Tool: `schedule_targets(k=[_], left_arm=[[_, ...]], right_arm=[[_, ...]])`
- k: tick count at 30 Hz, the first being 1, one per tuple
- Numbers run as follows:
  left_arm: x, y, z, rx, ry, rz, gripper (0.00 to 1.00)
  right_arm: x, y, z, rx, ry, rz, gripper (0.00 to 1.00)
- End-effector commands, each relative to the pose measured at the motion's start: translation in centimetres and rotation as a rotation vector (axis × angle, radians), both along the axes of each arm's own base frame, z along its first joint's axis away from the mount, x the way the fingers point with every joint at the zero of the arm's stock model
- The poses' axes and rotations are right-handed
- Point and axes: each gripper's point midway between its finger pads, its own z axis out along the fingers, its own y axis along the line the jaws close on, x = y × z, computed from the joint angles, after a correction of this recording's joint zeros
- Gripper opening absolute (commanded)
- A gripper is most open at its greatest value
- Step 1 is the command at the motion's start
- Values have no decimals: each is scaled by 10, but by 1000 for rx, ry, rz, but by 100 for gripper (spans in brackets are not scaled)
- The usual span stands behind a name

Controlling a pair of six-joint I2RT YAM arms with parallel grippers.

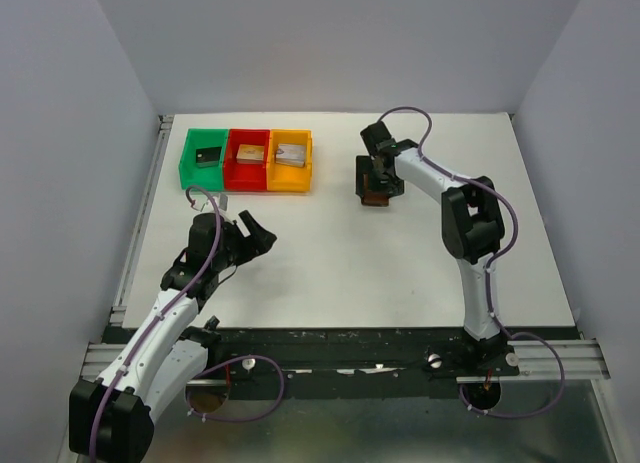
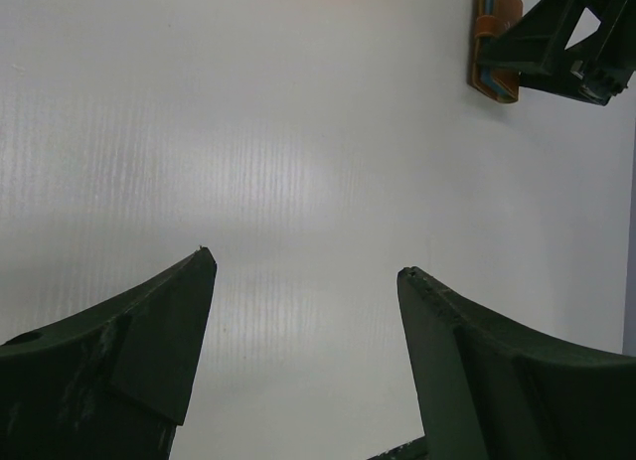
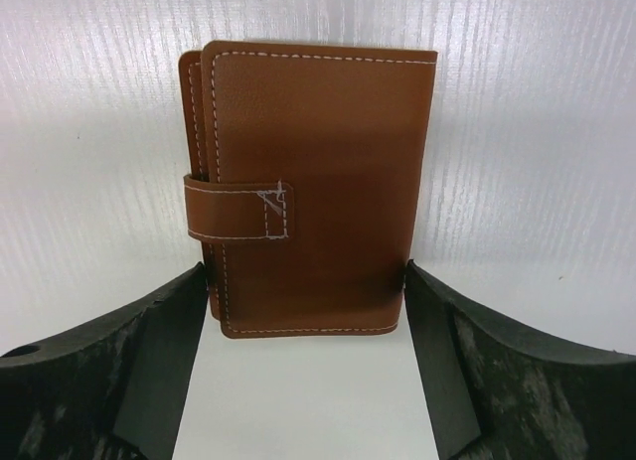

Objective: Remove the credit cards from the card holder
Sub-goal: Pick up the card holder from the center of the board, then place the card holder at the center of the board.

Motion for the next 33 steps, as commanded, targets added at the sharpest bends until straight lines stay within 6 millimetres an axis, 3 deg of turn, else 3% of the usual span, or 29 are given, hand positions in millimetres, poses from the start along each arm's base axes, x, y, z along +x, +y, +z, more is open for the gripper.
schedule_targets(k=[1,6,9,14,24,33], left_arm=[[-2,-3,-2,-18,3,-7,87],[-2,-5,-1,-20,-1,-14,87],[-1,-5,0,-22,0,-14,87],[-1,-7,0,-27,3,-22,87],[-1,-9,6,-40,-5,-28,87],[0,-14,3,-70,2,-34,86]], right_arm=[[-10,1,-13,7,80,24,84],[-12,-1,-14,-7,98,38,75],[-15,-2,-18,-19,121,48,64],[-19,-9,-15,-36,121,42,58],[-34,-3,35,76,6,44,54],[-86,17,65,209,-58,103,53]])
